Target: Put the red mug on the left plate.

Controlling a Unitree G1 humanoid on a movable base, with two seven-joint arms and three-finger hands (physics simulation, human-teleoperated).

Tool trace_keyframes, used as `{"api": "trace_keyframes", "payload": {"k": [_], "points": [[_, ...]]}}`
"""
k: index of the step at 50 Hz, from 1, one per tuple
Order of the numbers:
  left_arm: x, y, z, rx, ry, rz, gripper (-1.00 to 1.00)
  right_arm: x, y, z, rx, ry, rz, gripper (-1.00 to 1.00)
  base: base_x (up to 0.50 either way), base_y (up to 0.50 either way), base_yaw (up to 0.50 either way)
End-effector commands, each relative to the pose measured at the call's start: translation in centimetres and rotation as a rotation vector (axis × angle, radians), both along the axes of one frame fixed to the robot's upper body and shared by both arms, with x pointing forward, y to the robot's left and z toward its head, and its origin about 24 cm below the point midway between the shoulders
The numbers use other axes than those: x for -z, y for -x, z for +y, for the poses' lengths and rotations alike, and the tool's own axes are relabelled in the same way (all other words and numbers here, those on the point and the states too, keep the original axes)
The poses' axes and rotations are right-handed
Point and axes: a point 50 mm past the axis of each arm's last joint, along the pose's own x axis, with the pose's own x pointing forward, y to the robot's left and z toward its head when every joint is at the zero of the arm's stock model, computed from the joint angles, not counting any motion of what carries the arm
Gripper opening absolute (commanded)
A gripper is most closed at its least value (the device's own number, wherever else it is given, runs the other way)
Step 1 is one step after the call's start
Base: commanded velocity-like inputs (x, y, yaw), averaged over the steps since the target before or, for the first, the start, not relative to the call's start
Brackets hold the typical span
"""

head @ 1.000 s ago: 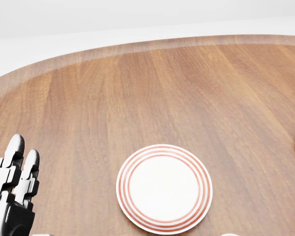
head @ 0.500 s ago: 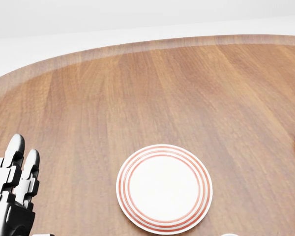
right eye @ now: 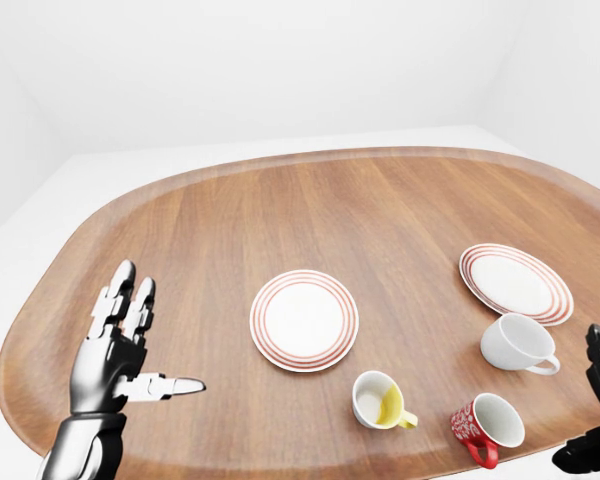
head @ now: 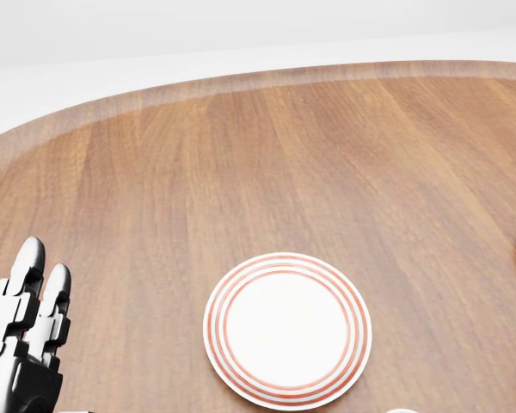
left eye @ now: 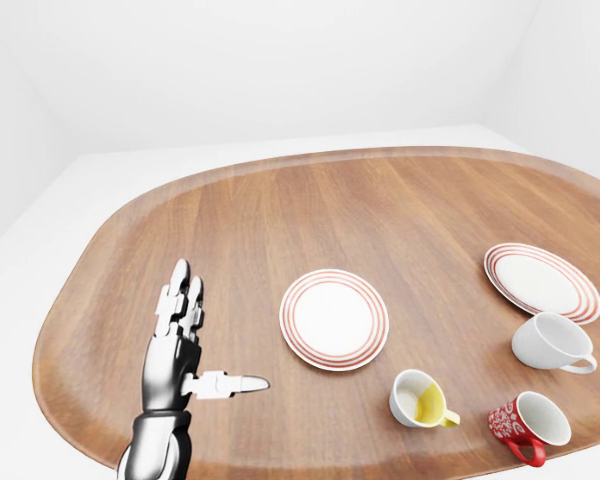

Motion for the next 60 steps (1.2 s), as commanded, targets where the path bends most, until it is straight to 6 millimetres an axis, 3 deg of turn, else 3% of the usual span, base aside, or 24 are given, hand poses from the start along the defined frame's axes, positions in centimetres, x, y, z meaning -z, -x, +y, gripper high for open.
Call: {"api": "trace_keyframes", "payload": {"k": [1,10,14,18,36,60], "points": [[0.1,0.1,0.0,0.001,0.000,0.004,1.00,0.5,-0.9,-0.3,0.000,-0.016,-0.006,1.00,0.00,0.00,0.00],[0.0,0.1,0.0,0.002,0.000,0.001,1.00,2.2,-2.5,0.2,-0.042,-0.081,0.018,1.00,0.00,0.00,0.00],[-0.1,0.1,0.0,0.000,-0.001,-0.003,1.00,3.7,-3.3,1.6,-0.124,-0.207,0.048,1.00,0.00,0.00,0.00],[-0.2,0.1,0.1,-0.001,0.000,-0.007,1.00,3.9,-3.7,2.4,-0.155,-0.210,0.052,1.00,0.00,0.00,0.00],[-0.3,0.0,0.1,0.001,-0.002,-0.012,1.00,4.8,-3.9,2.0,-0.152,-0.239,0.082,1.00,0.00,0.00,0.00],[0.1,0.3,0.1,0.000,0.003,0.006,1.00,7.8,-4.7,2.5,-0.164,-0.338,0.114,1.00,0.00,0.00,0.00]]}}
